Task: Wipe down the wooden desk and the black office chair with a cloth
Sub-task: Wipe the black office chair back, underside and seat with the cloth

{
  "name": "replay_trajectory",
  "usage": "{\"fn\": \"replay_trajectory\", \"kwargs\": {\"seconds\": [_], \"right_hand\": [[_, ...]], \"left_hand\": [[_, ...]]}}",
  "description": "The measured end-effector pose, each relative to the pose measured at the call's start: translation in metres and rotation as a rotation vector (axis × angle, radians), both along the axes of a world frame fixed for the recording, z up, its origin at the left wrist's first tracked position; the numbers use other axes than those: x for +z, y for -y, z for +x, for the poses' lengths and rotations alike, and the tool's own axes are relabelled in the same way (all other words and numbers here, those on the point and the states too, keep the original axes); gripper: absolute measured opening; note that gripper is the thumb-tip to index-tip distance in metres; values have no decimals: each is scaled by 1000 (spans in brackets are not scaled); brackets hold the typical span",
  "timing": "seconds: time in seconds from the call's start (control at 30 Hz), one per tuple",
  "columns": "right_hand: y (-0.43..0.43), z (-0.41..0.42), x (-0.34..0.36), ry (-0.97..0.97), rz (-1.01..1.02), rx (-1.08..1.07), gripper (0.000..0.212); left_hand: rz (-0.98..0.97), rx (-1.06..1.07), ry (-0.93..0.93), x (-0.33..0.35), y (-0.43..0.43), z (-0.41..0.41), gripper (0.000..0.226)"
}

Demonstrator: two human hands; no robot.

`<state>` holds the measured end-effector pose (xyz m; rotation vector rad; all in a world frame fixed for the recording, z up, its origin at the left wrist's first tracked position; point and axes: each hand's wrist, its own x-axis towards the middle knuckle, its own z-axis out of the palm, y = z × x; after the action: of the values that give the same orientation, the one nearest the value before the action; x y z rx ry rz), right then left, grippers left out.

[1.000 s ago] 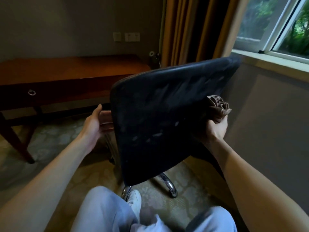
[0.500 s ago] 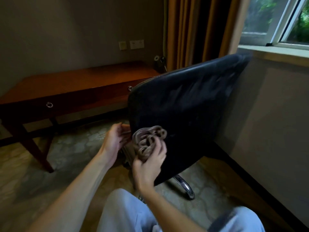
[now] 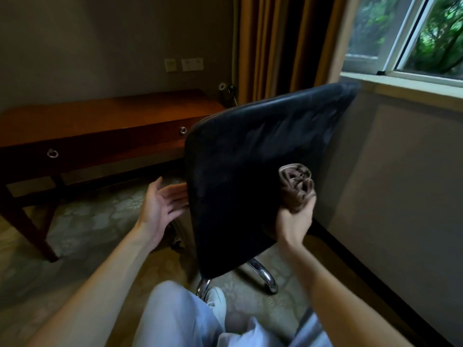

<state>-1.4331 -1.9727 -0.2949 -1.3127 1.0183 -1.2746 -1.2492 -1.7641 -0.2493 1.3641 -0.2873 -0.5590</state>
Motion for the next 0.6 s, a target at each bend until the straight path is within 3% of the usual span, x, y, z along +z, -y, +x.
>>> {"fn": "replay_trajectory", "kwargs": {"seconds": [0.1, 0.3, 0.47, 0.53, 0.6], "right_hand": [[49, -3, 7, -28, 1, -29, 83], [80, 31, 2, -101, 41, 85, 57], [8, 67, -21, -168, -5, -54, 72], [-47, 71, -37, -169, -22, 45, 78], [-109, 75, -52, -216, -83, 282, 80]], "left_hand": [[5, 25, -34, -9, 2, 9, 65], [46, 22, -52, -27, 6, 24, 69], [28, 45, -35, -33, 6, 28, 60], [8, 77, -43, -35, 5, 28, 59], [-16, 94, -37, -37, 4, 26, 59]]}}
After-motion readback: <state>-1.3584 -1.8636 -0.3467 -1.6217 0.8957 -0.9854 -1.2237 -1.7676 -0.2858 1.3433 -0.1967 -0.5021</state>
